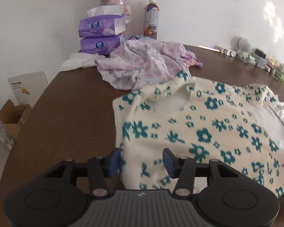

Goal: Fold clothes
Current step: 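Pinch the shirt hem with the left tool and smooth it flat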

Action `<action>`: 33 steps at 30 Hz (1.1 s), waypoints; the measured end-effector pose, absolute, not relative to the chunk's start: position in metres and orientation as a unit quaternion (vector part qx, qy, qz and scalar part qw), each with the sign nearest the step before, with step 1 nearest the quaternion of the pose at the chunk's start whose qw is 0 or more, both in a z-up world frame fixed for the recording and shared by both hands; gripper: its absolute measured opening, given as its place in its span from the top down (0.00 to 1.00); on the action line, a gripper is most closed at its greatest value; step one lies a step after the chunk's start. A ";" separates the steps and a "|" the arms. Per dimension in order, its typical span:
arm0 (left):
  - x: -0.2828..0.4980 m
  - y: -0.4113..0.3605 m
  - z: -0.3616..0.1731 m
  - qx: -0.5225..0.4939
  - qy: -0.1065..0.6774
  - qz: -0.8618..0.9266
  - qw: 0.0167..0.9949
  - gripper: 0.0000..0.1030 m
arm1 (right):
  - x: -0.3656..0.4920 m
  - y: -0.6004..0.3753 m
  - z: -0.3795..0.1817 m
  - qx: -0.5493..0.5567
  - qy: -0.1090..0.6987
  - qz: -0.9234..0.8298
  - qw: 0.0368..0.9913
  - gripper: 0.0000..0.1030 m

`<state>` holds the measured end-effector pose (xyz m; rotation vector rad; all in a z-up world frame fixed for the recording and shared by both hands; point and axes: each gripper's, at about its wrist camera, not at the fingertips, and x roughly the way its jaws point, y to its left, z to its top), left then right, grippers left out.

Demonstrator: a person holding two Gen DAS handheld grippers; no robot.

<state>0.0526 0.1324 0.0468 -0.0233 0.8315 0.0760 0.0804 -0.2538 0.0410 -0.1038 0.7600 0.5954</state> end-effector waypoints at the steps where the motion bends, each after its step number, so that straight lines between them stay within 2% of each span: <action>1: 0.051 0.130 0.042 0.000 0.405 0.041 0.913 0.71 | 0.080 -0.252 0.039 -0.052 0.368 0.286 0.883 0.49; 2: 0.050 0.129 0.038 0.012 0.406 0.048 0.913 0.99 | 0.080 -0.251 0.037 -0.055 0.372 0.286 0.882 0.49; 5: 0.043 0.134 0.040 0.006 0.399 0.069 0.914 0.92 | 0.075 -0.249 0.032 -0.070 0.376 0.279 0.881 0.49; 7: 0.033 0.132 0.050 -0.011 0.380 0.078 0.921 0.78 | 0.069 -0.251 0.031 -0.076 0.375 0.278 0.881 0.49; 8: 0.026 0.125 0.058 -0.011 0.364 0.070 0.929 0.66 | 0.067 -0.253 0.033 -0.075 0.372 0.281 0.881 0.49; 9: 0.019 0.116 0.065 -0.007 0.349 0.048 0.936 0.64 | 0.064 -0.254 0.035 -0.075 0.369 0.284 0.882 0.49; 13: 0.011 0.079 0.073 -0.006 0.366 -0.082 0.927 0.65 | 0.059 -0.252 0.040 -0.089 0.362 0.286 0.883 0.49; 15: 0.017 0.065 0.064 -0.014 0.401 -0.127 0.907 0.78 | 0.058 -0.250 0.038 -0.095 0.363 0.286 0.882 0.49; 16: 0.019 0.060 0.057 -0.015 0.419 -0.139 0.897 0.81 | 0.057 -0.249 0.037 -0.098 0.364 0.287 0.881 0.49; 22: 0.027 0.055 0.037 -0.041 0.462 -0.172 0.869 0.86 | 0.053 -0.250 0.030 -0.099 0.368 0.289 0.878 0.49; 23: 0.027 0.053 0.037 -0.028 0.458 -0.171 0.872 0.95 | 0.053 -0.250 0.029 -0.100 0.368 0.289 0.878 0.49; 24: 0.026 0.051 0.039 -0.008 0.450 -0.167 0.877 0.98 | 0.053 -0.250 0.028 -0.101 0.369 0.288 0.878 0.49; 28: 0.010 0.035 0.057 0.116 0.397 -0.135 0.901 0.98 | 0.053 -0.248 0.022 -0.112 0.377 0.287 0.873 0.49; 29: 0.008 0.034 0.060 0.128 0.392 -0.131 0.902 0.96 | 0.053 -0.248 0.022 -0.111 0.378 0.287 0.873 0.48; 31: 0.008 0.033 0.060 0.131 0.407 -0.131 0.895 0.87 | 0.053 -0.248 0.021 -0.108 0.378 0.289 0.873 0.48; 32: 0.008 0.034 0.059 0.128 0.414 -0.128 0.892 0.67 | 0.053 -0.249 0.022 -0.106 0.378 0.289 0.873 0.48; 33: 0.006 0.037 0.058 0.120 0.415 -0.124 0.894 0.53 | 0.053 -0.251 0.023 -0.103 0.378 0.290 0.873 0.48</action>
